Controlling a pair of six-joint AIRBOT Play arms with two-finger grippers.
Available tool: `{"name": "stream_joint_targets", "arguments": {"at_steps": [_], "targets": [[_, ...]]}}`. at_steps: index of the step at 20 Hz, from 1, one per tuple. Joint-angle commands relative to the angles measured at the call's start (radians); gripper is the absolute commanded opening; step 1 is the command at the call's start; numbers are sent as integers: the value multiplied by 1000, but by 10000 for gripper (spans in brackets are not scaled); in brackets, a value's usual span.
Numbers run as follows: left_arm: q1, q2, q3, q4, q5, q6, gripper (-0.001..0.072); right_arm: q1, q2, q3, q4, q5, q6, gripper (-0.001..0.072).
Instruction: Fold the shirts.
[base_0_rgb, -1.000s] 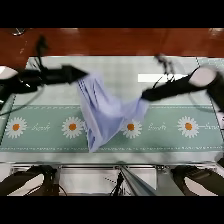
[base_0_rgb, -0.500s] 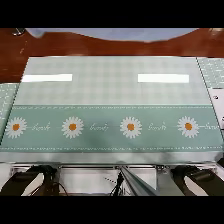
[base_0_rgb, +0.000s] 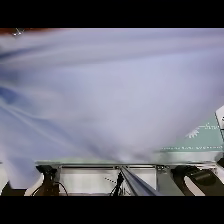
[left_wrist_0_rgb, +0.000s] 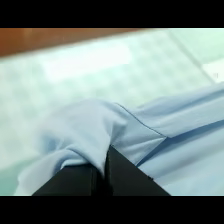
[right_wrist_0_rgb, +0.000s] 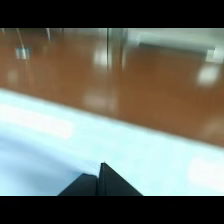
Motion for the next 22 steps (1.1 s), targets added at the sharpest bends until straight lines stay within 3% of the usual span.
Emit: {"name": "stream_joint_targets", "arguments": {"at_steps": [1,4,7,11,13,17,18,19,20,21,22], "targets": [[-32,8,-259,5,-52,-27,21,-1,8,-204,-2,5,23,22],[-93,0,-584,4,138,-19,21,-1,-39,-356,-40,-121,19,21],[-164,-41,-858,-51,494,-19,21,-3,-197,-378,-159,-212,37,20],[-253,-206,-957,-127,842,-19,22,-72,-468,-378,111,-352,-28,20],[-276,-314,-914,-129,924,-14,22,-119,-601,-368,187,-430,-29,22],[-276,-493,-742,-129,919,0,22,-226,-798,-303,422,-417,-10,25],[-276,-522,-697,-129,898,0,26,-246,-818,-302,472,-413,-11,108],[-276,-549,-649,-128,859,14,174,-264,-827,-302,507,-405,-15,314],[-276,-566,-602,-124,808,73,527,-285,-826,-302,539,-389,-42,486],[-275,-575,-555,-102,744,142,702,-313,-820,-302,579,-357,-86,521],[-275,-575,-515,-31,682,176,702,-350,-810,-302,616,-307,-130,521]]}}
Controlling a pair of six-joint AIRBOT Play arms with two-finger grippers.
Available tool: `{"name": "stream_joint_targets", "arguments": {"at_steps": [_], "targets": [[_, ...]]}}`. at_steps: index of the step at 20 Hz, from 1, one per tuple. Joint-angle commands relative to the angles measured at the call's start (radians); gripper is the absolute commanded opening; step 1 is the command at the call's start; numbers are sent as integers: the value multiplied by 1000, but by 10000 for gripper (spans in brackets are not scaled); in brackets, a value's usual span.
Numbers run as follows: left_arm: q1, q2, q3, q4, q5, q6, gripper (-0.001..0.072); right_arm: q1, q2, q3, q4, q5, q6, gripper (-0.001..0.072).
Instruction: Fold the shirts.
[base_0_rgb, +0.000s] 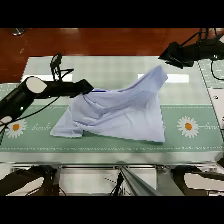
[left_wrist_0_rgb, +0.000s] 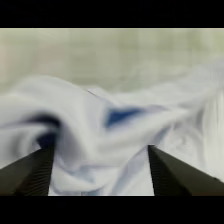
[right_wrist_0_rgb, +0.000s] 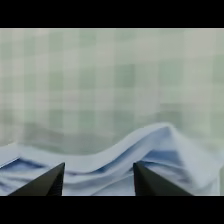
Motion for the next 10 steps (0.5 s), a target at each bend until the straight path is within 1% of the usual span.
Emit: {"name": "stream_joint_targets", "arguments": {"at_steps": [1,2,3,4,5,6,7,8,10], "targets": [[5,-48,161,198,-207,91,702,-119,-6,6,160,135,-122,520],[24,-47,200,327,-287,27,702,-168,16,6,136,203,-150,521],[55,-47,222,424,-347,-23,701,-217,45,4,78,262,-167,520],[101,-46,227,471,-396,-40,700,-260,81,-11,-2,289,-176,520],[154,-49,221,465,-427,-40,700,-305,129,-51,-72,280,-177,521],[207,-53,201,431,-443,-40,700,-359,189,-126,-82,235,-177,520],[265,-63,169,365,-446,-40,699,-409,249,-222,-44,186,-190,521],[313,-78,132,296,-449,-36,700,-452,315,-343,18,141,-227,520],[392,-119,53,173,-457,5,700,-492,428,-576,126,86,-312,520]]}}
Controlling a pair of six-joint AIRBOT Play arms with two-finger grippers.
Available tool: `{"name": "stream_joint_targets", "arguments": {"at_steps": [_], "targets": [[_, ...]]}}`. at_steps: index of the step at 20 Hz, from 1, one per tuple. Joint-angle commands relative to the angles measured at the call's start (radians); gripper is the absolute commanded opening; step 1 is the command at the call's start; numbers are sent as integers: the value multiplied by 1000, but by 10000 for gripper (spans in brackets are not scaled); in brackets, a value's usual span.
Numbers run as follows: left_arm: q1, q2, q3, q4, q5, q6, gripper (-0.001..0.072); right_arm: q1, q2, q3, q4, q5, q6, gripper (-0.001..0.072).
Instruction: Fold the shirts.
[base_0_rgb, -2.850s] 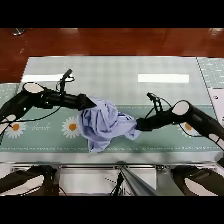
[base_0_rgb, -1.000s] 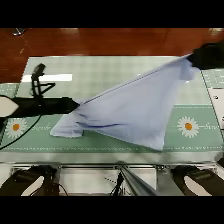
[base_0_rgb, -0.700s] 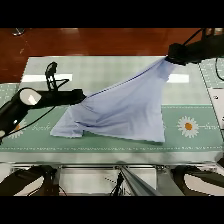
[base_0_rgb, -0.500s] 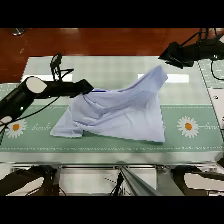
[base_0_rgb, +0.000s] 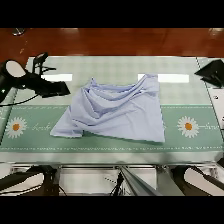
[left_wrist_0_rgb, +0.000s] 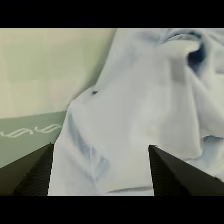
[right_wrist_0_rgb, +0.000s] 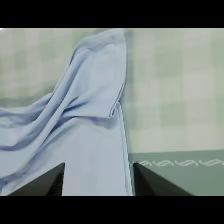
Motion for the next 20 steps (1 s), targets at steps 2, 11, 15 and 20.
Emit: {"name": "stream_joint_targets", "arguments": {"at_steps": [2,11,15,20], "targets": [[148,-77,-117,-204,-53,95,700,-91,222,-427,148,-98,-142,520],[122,-284,-129,-413,-153,347,404,-91,317,-681,163,-99,-138,520],[95,-295,-126,-459,-182,414,21,-86,316,-748,-47,-86,10,517],[88,-295,-126,-530,-179,437,21,-86,315,-832,-90,-22,2,517]]}}
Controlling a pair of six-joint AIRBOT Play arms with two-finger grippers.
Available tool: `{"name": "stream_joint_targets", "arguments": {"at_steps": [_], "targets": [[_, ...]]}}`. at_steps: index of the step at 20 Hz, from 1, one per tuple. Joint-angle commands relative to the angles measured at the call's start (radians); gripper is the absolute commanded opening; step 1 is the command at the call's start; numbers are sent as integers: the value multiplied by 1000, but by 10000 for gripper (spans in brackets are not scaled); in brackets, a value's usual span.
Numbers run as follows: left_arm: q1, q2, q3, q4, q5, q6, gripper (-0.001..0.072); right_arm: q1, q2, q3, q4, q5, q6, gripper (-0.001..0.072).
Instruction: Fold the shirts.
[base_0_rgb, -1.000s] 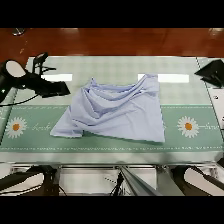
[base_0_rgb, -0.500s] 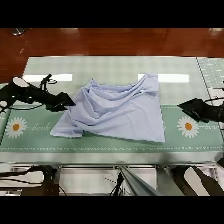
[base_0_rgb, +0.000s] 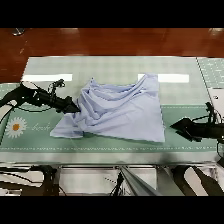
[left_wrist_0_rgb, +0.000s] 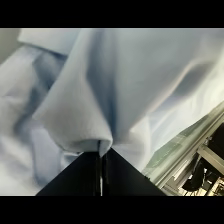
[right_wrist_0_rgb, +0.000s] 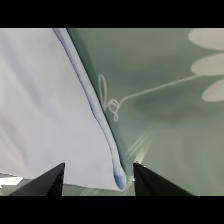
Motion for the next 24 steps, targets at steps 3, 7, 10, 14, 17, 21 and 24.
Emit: {"name": "stream_joint_targets", "arguments": {"at_steps": [3,7,10,14,17,21,24], "targets": [[-4,-4,1,-41,-4,27,21,2,-14,-36,-54,31,19,517],[-4,-4,1,-41,6,27,21,149,-137,-36,-48,18,17,517],[-4,-4,1,-41,6,26,21,225,-216,-20,29,-72,6,517],[-5,-4,1,-41,6,24,21,310,-327,68,103,-106,-3,472],[-4,-4,1,-42,7,-3,21,414,-401,147,146,-113,-51,39],[2,95,34,-96,19,-16,20,563,-351,380,98,-92,-86,20],[31,303,177,-288,154,-15,20,567,-245,757,-110,-82,68,20]]}}
